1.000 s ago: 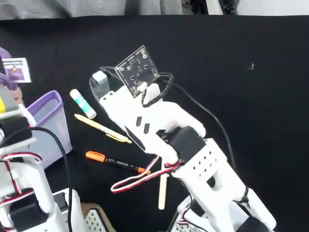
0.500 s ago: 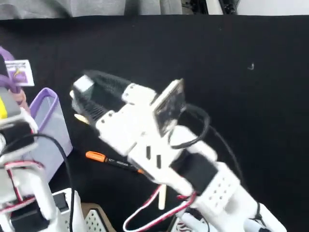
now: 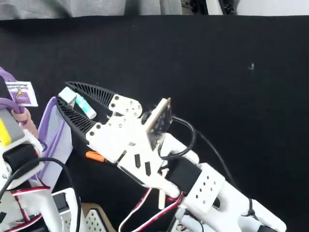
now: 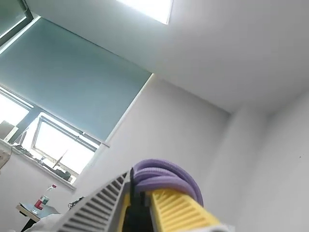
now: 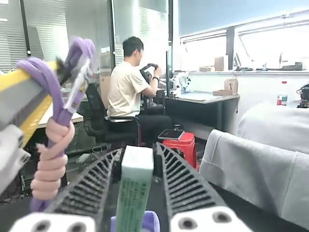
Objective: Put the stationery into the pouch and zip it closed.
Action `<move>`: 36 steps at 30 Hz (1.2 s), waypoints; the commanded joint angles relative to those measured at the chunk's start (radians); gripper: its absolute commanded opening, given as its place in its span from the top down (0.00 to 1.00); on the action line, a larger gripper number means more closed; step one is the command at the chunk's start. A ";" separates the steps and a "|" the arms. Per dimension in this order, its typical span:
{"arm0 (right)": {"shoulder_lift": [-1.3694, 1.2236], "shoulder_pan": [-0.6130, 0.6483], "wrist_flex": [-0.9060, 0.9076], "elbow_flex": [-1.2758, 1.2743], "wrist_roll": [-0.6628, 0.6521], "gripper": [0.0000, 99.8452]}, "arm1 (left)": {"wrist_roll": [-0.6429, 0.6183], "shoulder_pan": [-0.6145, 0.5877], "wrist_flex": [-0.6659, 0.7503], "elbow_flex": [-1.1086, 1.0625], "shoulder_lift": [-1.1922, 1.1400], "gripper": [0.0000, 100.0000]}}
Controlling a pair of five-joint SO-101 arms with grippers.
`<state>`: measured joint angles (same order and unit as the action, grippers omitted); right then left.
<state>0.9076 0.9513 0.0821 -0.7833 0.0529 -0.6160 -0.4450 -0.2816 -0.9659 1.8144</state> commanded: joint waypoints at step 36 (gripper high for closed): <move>0.090 0.089 -0.071 -0.117 -0.002 0.99 | 0.247 0.199 0.011 0.102 0.003 0.97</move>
<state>1.0319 1.0280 0.0391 -0.9122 0.0606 -0.3782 -0.2516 -0.2816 -0.9122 1.8205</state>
